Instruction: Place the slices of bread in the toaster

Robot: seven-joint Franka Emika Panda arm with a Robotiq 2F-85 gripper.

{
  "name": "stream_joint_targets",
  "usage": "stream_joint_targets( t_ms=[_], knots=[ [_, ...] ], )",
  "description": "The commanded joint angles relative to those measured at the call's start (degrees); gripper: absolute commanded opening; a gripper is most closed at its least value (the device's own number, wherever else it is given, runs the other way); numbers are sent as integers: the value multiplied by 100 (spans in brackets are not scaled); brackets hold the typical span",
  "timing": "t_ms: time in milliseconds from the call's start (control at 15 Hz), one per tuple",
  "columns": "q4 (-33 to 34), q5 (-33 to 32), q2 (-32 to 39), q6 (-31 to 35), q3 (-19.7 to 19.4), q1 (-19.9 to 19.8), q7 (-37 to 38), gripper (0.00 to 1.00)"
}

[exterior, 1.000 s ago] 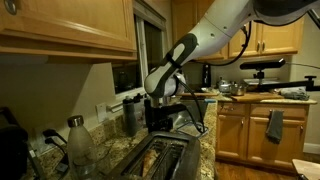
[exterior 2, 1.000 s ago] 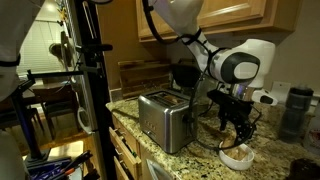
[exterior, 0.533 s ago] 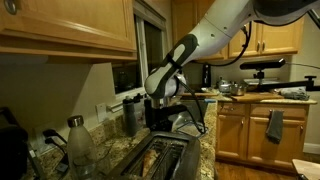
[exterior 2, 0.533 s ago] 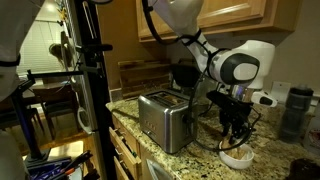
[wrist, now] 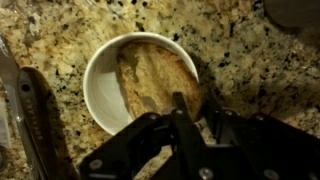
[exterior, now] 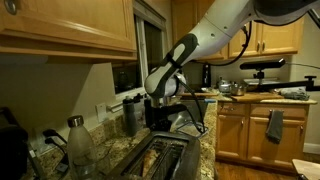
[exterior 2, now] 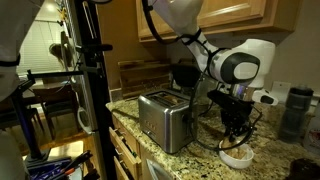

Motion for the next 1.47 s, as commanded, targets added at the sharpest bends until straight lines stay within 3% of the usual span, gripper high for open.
stream_joint_targets(
  t_ms=[0, 400, 1400],
  knots=[
    [-297, 39, -305, 183, -10, 0, -11, 12],
    [-323, 42, -465, 260, -36, -7, 33, 11],
    [-1091, 301, -1439, 1165, -112, 14, 455, 11]
  ],
)
